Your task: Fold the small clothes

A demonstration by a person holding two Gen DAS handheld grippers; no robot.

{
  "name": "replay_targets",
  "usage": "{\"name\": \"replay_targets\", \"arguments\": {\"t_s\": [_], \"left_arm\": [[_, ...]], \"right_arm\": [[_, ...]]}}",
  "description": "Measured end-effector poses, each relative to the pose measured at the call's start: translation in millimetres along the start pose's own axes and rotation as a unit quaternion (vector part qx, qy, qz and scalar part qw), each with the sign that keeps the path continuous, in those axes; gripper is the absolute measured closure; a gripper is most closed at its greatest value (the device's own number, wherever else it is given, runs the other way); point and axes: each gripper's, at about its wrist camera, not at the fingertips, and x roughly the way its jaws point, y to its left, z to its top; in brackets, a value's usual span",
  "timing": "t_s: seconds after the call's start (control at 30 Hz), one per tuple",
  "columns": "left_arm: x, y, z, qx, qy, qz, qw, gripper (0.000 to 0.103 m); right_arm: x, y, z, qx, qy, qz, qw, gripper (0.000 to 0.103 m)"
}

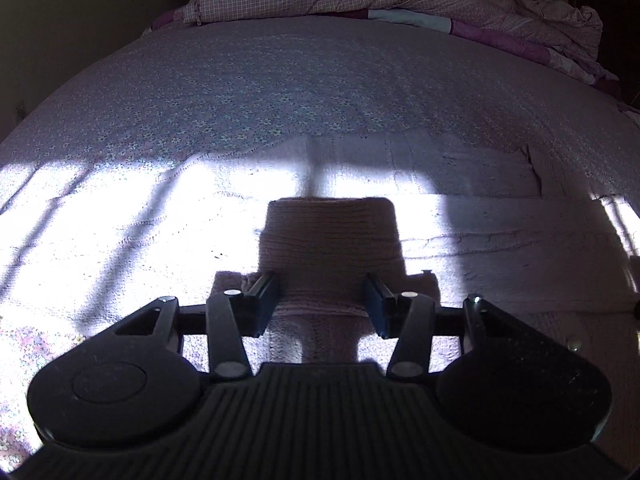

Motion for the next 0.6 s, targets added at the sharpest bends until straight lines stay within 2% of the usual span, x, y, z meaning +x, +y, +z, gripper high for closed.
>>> {"name": "replay_targets", "arguments": {"t_s": [0.4,0.6], "left_arm": [[-22,3,-3,-0.03,0.019,0.006,0.9994,0.046],[-46,8,-8,-0.033,0.012,0.027,0.999,0.037]], "right_arm": [[-13,9,3,0.028,-0.013,-0.024,0.999,0.058],[-28,23,6,0.021,-0.022,-0.02,0.999,0.057]]}}
